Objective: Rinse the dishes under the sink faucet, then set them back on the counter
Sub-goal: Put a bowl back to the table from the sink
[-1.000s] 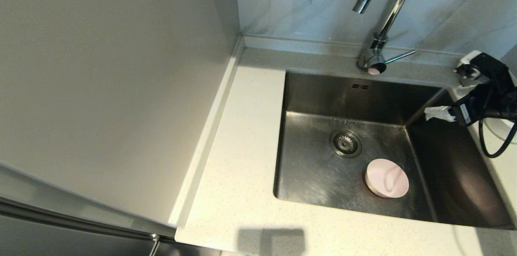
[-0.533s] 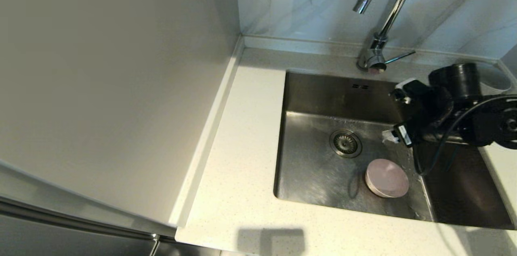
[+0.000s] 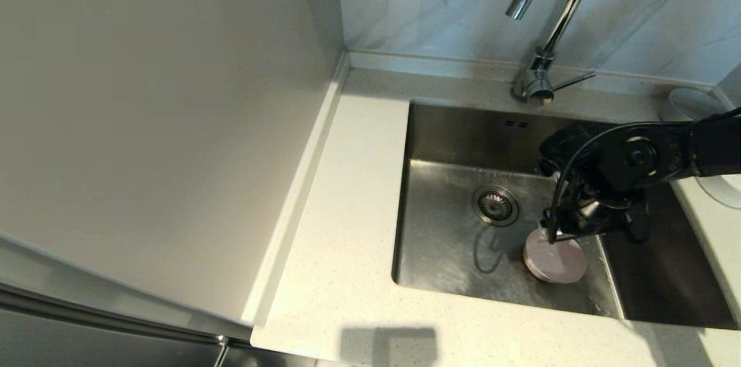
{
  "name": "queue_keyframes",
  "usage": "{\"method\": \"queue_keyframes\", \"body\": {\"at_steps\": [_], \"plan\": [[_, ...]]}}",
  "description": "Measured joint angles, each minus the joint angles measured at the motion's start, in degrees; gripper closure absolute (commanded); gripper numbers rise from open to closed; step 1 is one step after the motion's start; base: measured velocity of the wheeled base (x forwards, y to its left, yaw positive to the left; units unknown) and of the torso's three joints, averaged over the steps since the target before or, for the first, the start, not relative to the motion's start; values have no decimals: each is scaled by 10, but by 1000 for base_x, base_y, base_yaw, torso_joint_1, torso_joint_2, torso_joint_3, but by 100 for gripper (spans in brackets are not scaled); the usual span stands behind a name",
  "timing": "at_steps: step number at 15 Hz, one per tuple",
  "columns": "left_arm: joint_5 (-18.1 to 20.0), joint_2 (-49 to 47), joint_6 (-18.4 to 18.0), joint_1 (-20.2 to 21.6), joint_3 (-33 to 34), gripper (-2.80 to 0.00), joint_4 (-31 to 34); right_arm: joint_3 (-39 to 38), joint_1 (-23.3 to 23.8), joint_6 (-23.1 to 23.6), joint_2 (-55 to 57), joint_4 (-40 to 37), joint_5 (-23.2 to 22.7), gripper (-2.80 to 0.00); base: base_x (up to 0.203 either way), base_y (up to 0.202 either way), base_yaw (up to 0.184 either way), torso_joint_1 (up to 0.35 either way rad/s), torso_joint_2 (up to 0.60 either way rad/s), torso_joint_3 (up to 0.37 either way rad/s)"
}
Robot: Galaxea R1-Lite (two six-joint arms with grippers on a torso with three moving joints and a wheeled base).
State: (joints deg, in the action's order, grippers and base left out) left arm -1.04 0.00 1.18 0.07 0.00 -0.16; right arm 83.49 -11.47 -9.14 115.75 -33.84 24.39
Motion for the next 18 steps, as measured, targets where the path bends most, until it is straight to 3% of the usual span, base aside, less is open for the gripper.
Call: {"method": "queue_keyframes", "body": {"at_steps": [3,13,18], "plan": [[0,0,0,0,0,0,0,20,-13,-42,44,-45,-32,-280,0,0,0,0,0,0],[0,0,0,0,0,0,0,84,-16,-40,121,-42,-92,-280,0,0,0,0,0,0],[0,0,0,0,0,0,0,121,-15,-38,161,-36,-92,-280,0,0,0,0,0,0]]}}
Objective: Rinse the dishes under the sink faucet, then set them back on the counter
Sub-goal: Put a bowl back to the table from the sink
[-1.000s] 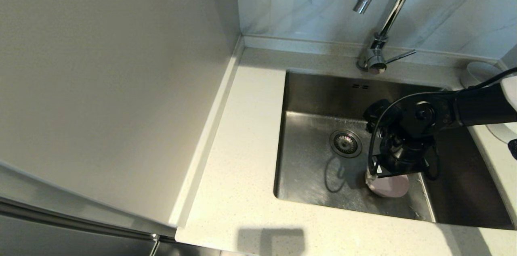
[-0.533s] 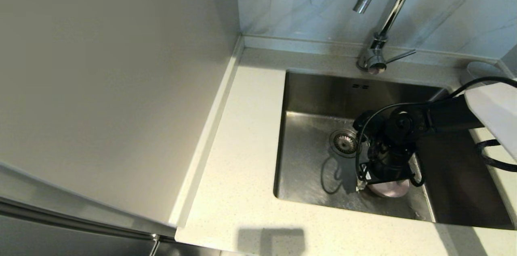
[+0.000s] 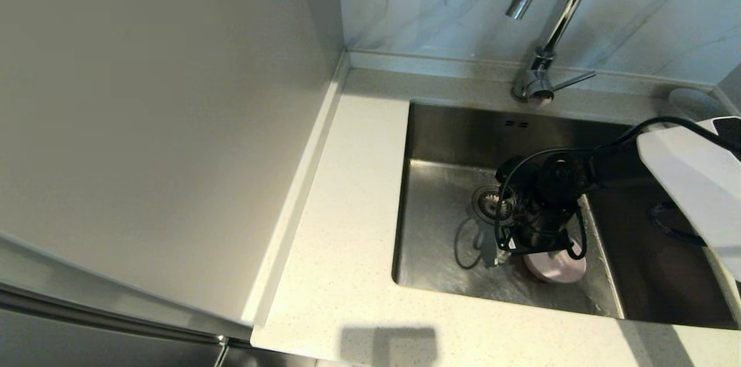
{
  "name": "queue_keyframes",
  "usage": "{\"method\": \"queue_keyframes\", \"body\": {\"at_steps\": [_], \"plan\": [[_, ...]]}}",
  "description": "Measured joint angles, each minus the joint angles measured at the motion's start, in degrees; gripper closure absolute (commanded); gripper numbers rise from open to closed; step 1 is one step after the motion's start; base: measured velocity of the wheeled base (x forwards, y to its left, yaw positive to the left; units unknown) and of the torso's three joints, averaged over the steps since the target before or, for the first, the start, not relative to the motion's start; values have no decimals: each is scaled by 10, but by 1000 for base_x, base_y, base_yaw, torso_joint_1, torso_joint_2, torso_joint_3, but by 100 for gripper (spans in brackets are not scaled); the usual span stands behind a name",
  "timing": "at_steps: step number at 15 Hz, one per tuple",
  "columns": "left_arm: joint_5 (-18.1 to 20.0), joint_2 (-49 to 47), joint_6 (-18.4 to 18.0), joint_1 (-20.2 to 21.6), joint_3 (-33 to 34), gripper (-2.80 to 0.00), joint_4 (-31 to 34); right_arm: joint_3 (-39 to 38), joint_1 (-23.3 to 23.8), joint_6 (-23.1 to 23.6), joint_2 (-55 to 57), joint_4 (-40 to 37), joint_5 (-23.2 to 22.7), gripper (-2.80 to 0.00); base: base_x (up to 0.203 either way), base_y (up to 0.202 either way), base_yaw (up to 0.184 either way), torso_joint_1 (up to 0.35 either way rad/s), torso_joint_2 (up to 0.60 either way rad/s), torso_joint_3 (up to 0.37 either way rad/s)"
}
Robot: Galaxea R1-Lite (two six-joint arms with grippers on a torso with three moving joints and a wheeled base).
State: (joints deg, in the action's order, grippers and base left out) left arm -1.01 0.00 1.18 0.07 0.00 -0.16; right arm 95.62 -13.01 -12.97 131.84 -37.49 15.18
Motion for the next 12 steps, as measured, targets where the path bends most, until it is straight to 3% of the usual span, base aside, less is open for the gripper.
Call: {"method": "queue_keyframes", "body": {"at_steps": [12], "plan": [[0,0,0,0,0,0,0,97,26,-1,92,12,38,-280,0,0,0,0,0,0]]}}
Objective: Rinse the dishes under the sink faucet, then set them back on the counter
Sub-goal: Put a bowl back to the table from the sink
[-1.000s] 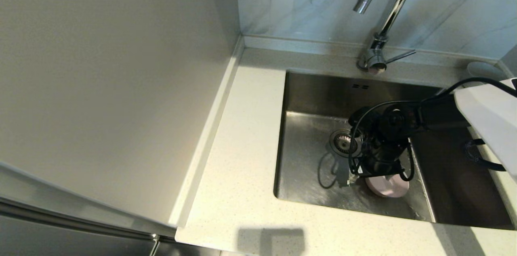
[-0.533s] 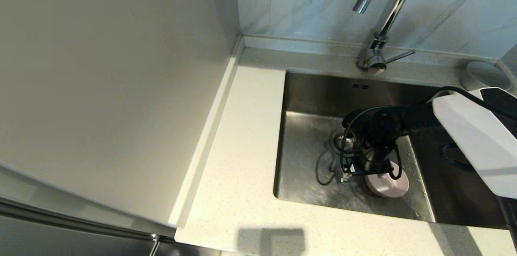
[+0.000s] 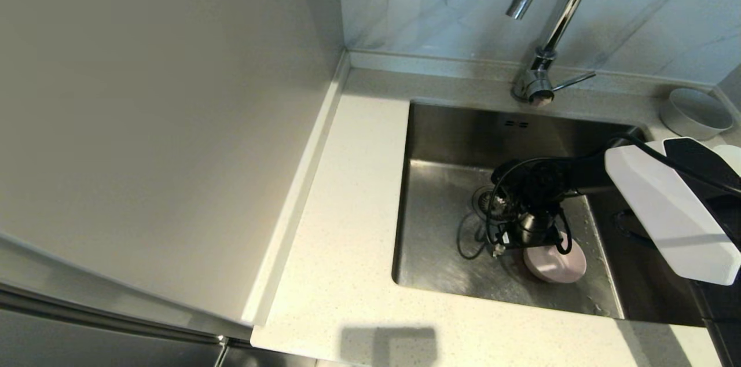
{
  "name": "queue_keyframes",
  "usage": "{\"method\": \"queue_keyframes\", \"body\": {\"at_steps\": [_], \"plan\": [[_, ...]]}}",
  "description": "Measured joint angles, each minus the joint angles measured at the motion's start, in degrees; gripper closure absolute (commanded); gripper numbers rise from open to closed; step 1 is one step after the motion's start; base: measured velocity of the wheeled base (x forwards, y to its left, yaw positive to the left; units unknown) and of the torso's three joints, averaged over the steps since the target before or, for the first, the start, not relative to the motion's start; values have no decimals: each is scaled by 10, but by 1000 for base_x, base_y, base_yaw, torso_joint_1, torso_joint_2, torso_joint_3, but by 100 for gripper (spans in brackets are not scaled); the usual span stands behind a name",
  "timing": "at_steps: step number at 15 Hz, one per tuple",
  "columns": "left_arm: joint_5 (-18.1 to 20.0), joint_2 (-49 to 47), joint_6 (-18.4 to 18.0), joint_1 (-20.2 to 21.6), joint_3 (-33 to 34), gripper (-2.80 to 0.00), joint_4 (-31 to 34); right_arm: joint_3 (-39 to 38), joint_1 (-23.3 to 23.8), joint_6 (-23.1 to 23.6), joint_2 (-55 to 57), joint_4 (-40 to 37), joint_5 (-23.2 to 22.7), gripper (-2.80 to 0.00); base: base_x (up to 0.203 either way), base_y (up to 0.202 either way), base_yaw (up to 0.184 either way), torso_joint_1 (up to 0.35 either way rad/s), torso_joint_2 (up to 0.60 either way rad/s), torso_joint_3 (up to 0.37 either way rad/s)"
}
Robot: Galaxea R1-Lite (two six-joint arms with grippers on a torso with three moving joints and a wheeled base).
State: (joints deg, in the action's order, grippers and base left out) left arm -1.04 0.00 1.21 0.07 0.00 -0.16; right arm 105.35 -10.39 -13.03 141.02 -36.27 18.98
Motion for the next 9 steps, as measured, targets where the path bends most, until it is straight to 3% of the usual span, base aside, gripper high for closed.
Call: {"method": "queue_keyframes", "body": {"at_steps": [1,2,9], "plan": [[0,0,0,0,0,0,0,1,2,0,2,0,1,-280,0,0,0,0,0,0],[0,0,0,0,0,0,0,1,3,0,4,0,1,0,0,0,0,0,0,0],[0,0,0,0,0,0,0,4,9,1,5,1,4,0,0,0,0,0,0,0]]}}
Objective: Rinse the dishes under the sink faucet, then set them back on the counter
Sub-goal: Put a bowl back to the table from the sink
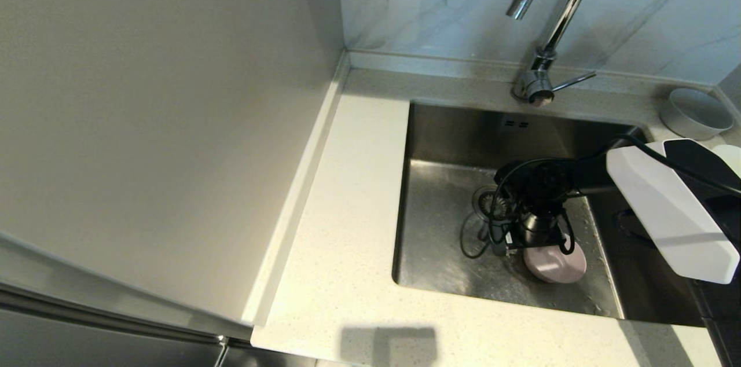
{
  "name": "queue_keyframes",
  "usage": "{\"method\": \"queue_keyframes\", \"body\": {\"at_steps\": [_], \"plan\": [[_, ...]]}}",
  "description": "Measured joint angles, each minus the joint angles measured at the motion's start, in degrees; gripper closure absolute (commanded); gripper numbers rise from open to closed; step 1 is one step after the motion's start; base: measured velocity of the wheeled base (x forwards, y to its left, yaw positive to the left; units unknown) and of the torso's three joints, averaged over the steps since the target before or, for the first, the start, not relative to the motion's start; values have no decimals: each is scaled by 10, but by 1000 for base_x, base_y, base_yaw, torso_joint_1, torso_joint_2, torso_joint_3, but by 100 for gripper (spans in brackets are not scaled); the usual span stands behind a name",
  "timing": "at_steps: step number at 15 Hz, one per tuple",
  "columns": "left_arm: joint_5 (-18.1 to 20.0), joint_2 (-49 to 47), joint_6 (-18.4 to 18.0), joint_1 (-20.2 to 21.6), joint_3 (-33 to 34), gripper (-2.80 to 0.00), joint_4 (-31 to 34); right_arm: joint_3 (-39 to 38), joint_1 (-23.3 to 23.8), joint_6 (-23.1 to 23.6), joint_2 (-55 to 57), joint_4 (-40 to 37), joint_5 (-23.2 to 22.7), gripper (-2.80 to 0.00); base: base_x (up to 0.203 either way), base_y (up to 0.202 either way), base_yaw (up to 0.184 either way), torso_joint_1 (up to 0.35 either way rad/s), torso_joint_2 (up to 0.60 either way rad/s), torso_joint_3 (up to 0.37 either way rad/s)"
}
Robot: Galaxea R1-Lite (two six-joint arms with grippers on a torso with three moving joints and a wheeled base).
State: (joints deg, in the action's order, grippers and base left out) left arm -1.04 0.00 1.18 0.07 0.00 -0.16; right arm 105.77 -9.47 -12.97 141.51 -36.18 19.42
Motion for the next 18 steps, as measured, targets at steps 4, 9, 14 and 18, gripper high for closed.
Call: {"method": "queue_keyframes", "body": {"at_steps": [4,9,14,18], "plan": [[0,0,0,0,0,0,0,1,1,0,-5,0,0,0,0,0,0,0,0,0],[0,0,0,0,0,0,0,-3,2,2,-38,-1,5,0,0,0,0,0,0,0],[0,0,0,0,0,0,0,-20,-22,26,-136,-1,17,0,0,0,0,0,0,0],[0,0,0,0,0,0,0,-72,-39,87,-273,13,40,0,0,0,0,0,0,0]]}}
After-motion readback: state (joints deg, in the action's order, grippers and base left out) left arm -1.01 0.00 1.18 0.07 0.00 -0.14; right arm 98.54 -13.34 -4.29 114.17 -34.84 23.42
